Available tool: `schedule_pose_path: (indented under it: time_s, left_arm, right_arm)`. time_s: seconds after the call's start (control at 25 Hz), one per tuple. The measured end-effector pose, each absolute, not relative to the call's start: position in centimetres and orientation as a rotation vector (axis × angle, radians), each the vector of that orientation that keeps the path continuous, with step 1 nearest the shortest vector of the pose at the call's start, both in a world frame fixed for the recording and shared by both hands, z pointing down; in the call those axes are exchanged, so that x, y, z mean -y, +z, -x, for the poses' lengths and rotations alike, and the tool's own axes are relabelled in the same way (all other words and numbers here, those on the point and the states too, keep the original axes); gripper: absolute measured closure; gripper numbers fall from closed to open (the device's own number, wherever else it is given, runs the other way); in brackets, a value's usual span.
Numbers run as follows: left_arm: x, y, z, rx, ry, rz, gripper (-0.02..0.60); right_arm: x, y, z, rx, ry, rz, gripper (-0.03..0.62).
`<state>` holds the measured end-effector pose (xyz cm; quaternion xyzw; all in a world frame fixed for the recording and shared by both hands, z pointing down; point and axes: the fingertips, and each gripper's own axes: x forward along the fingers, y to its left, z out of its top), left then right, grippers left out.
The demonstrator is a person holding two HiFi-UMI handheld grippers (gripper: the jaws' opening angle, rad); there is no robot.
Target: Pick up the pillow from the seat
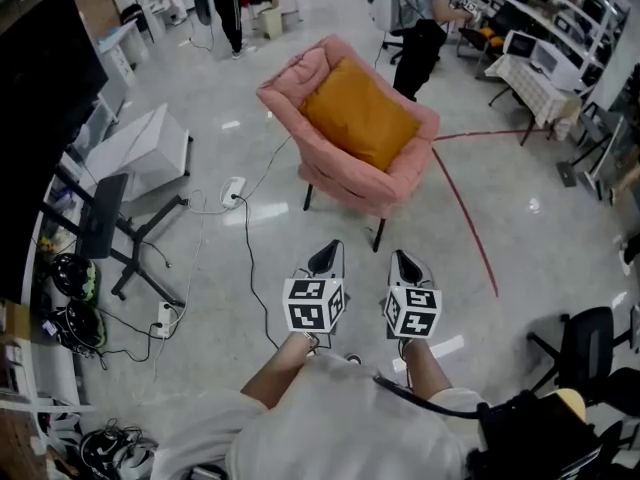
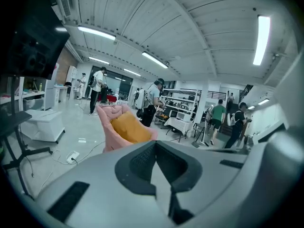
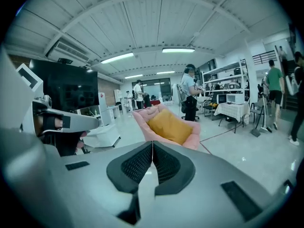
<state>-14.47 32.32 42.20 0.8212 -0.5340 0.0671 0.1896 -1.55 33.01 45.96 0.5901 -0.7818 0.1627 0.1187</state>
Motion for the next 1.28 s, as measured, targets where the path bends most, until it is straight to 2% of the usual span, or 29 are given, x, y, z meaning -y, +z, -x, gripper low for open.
schedule_pose_path:
  time_s: [0.48, 0.76, 1.28]
  left_arm:
    - [-31.7, 43.2, 10.7, 1.541, 0.224, -2.274, 0.572]
    - [-28.9, 44.7, 11.2, 1.534, 0.241, -2.244, 0.574]
    - [-16.8, 45.0, 14.0, 1.503, 0.209, -2.227, 0.572]
  right_arm:
    - [-32.4, 48.1, -5.5, 2.223, 0.589, -1.796, 0.563]
    - [-29.4, 49.8, -5.8, 2.218, 0.652, -1.794, 0.563]
    - [-18.9, 48.8, -4.8, 2.167, 0.628, -1.817, 0.563]
